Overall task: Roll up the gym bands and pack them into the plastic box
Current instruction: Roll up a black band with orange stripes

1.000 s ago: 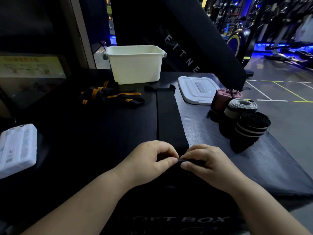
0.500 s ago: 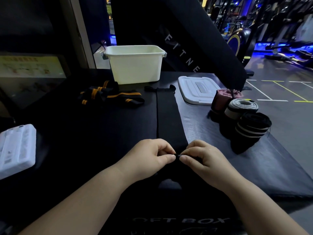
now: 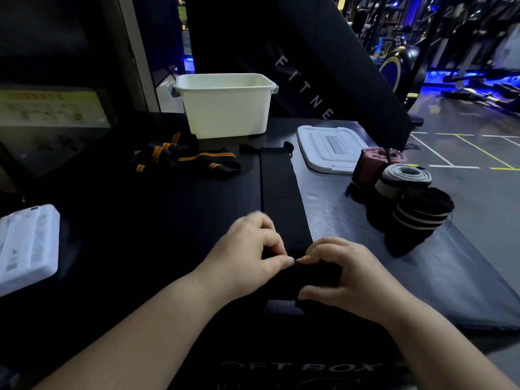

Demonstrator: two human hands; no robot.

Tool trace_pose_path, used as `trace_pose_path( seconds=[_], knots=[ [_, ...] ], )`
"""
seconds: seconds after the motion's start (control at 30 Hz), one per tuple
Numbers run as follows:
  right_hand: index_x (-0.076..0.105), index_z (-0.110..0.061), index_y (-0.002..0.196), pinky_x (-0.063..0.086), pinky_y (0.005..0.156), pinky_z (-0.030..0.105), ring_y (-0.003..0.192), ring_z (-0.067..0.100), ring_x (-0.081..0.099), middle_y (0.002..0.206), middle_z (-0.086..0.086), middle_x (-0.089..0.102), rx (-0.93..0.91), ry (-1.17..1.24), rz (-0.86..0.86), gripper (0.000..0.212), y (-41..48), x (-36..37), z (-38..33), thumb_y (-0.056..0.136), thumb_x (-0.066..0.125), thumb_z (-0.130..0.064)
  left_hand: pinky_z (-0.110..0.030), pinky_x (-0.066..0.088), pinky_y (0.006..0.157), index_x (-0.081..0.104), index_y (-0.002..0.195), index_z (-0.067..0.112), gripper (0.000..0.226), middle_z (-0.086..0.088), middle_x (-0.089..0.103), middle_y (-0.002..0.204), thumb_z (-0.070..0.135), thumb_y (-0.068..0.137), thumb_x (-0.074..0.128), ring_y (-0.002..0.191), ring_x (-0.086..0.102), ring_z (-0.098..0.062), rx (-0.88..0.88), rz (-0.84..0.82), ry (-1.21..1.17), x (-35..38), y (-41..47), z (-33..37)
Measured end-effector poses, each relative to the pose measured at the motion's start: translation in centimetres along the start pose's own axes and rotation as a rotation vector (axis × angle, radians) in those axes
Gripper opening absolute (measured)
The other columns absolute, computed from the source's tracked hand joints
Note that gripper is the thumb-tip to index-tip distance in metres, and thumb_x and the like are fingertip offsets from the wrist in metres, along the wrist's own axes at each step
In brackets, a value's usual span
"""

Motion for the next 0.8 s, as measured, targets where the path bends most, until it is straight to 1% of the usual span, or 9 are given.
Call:
trace_pose_path(
  seconds=[0.07, 0.2, 0.3, 0.43, 0.5, 0.6, 0.67, 0.73, 0.8],
  knots=[
    [0.072, -0.03, 0.094, 0.047, 0.078, 0.015, 0.089, -0.002, 0.061, 0.094, -0.016, 0.064, 0.001, -0.025, -0.012, 0.041, 0.1, 0.0, 0.0, 0.064, 0.076, -0.058, -0.01, 0.037, 0.079, 0.07, 0.076, 0.029, 0.011, 0.017, 0.054, 0.096, 0.038, 0.08, 0.076, 0.095, 0.048, 0.003, 0.062, 0.007, -0.016, 0.0, 0.2, 0.0],
    [0.071, -0.03, 0.093, 0.048, 0.08, 0.017, 0.09, -0.002, 0.061, 0.094, -0.017, 0.064, 0.042, -0.029, -0.008, 0.041, 0.1, 0.0, -0.1, 0.066, 0.072, -0.061, -0.019, 0.049, 0.073, 0.067, 0.083, 0.029, 0.01, 0.013, 0.066, 0.083, 0.021, 0.083, 0.073, 0.079, 0.061, -0.001, 0.094, 0.013, -0.169, 0.5, -0.1, 0.1],
    [0.072, -0.03, 0.093, 0.047, 0.08, 0.016, 0.089, -0.002, 0.061, 0.093, -0.016, 0.063, 0.058, -0.032, -0.008, 0.041, 0.1, 0.1, -0.2, 0.068, 0.069, -0.062, -0.02, 0.051, 0.077, 0.071, 0.085, 0.031, 0.003, 0.016, 0.068, 0.085, 0.028, 0.084, 0.072, 0.084, 0.063, 0.001, 0.078, -0.012, -0.138, 0.3, -0.3, -0.1],
    [0.074, -0.031, 0.093, 0.043, 0.078, 0.012, 0.089, -0.002, 0.059, 0.094, -0.018, 0.058, 0.087, -0.042, 0.004, 0.043, 0.3, 0.2, 0.0, 0.069, 0.065, -0.065, -0.013, 0.048, 0.083, 0.068, 0.099, 0.037, 0.033, 0.019, 0.064, 0.099, 0.038, 0.07, 0.084, 0.094, 0.058, 0.008, 0.055, -0.154, -0.095, -0.7, -0.6, -0.4],
    [0.074, -0.033, 0.097, 0.041, 0.079, 0.01, 0.091, -0.002, 0.058, 0.096, -0.018, 0.057, 0.097, -0.058, -0.002, 0.045, 0.3, 0.2, 0.0, 0.07, 0.063, -0.066, -0.01, 0.044, 0.087, 0.066, 0.105, 0.038, 0.041, 0.02, 0.06, 0.104, 0.037, 0.069, 0.085, 0.1, 0.054, 0.009, 0.081, -0.155, -0.015, -0.6, -0.8, -0.3],
    [0.066, -0.037, 0.113, 0.041, 0.083, 0.011, 0.096, -0.005, 0.057, 0.1, -0.021, 0.059, 0.082, -0.089, -0.019, 0.05, 0.1, 0.2, -0.1, 0.072, 0.063, -0.066, -0.019, 0.046, 0.091, 0.066, 0.105, 0.036, 0.036, 0.02, 0.059, 0.104, 0.036, 0.073, 0.082, 0.1, 0.055, 0.005, 0.091, -0.103, -0.034, -0.2, -0.7, -0.5],
    [0.055, -0.04, 0.12, 0.042, 0.083, 0.013, 0.096, -0.002, 0.057, 0.1, -0.021, 0.058, 0.069, -0.06, -0.025, 0.057, -0.1, 0.0, -0.2, 0.068, 0.071, -0.059, -0.027, 0.048, 0.091, 0.067, 0.102, 0.035, 0.031, 0.021, 0.058, 0.104, 0.037, 0.074, 0.08, 0.099, 0.057, 0.002, 0.098, -0.091, -0.08, 0.0, -0.7, -0.7],
    [0.053, -0.04, 0.115, 0.045, 0.081, 0.018, 0.093, 0.002, 0.058, 0.098, -0.019, 0.059, 0.057, -0.059, -0.044, 0.055, 0.0, -0.2, -0.2, 0.066, 0.076, -0.05, -0.026, 0.047, 0.09, 0.069, 0.099, 0.031, 0.027, 0.024, 0.051, 0.108, 0.038, 0.074, 0.078, 0.098, 0.056, -0.001, 0.142, -0.076, -0.062, 0.2, -0.6, -0.8],
    [0.059, -0.038, 0.108, 0.047, 0.08, 0.021, 0.092, 0.002, 0.058, 0.098, -0.018, 0.061, 0.044, -0.085, -0.048, 0.043, 0.2, -0.2, -0.1, 0.069, 0.076, -0.044, -0.021, 0.044, 0.085, 0.07, 0.1, 0.031, 0.025, 0.025, 0.046, 0.111, 0.04, 0.078, 0.075, 0.094, 0.055, -0.003, 0.17, -0.058, 0.011, 0.2, -0.5, -0.7]
  ],
)
Point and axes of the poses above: each hand's wrist, its own y-axis towards the middle knuckle, its own x-axis out of the palm, z = x × y, the point moved 1 cm from there along y, towards the middle knuckle
